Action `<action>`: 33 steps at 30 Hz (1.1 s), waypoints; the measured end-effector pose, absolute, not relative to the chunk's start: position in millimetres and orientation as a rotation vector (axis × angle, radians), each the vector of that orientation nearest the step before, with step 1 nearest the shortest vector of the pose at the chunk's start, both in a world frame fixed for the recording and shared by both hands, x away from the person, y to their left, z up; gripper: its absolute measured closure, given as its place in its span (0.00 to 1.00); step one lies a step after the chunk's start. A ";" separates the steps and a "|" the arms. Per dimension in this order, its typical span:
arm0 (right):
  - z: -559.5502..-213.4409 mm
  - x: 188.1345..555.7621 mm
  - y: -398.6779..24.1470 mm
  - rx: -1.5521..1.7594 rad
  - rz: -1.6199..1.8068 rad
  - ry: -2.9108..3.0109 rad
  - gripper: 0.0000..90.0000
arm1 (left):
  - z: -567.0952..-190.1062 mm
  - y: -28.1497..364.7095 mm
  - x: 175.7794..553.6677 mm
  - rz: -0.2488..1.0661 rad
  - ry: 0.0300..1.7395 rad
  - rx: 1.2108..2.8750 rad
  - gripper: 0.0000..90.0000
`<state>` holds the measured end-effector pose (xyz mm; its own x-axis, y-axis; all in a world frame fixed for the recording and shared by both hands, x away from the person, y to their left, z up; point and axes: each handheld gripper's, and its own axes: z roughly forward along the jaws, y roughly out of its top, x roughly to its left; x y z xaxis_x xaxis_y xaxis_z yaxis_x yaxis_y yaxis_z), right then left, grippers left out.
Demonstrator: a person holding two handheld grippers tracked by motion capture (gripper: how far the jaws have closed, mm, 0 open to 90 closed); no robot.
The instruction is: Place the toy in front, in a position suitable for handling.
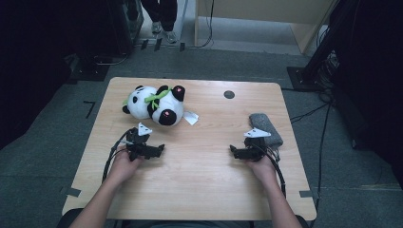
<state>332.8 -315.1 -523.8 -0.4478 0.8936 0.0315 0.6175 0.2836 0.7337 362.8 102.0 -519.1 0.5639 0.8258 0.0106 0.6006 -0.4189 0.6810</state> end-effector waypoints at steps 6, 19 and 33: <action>-523.9 332.8 -315.2 1.368 0.971 2.166 0.14 | -519.0 102.0 362.8 0.460 1.137 2.165 0.00; -524.0 332.8 -314.8 1.378 0.967 2.155 0.14 | -518.8 99.1 365.9 0.470 1.163 2.156 0.00; -524.0 332.5 -314.3 1.384 0.964 2.147 0.14 | -510.2 106.8 366.8 0.513 1.141 2.180 0.28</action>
<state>332.5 -314.3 -524.0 -0.4243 0.9051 0.0289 0.6231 0.2686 0.7346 366.8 106.8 -510.2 0.5516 0.8324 0.0539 0.5926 -0.4365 0.6769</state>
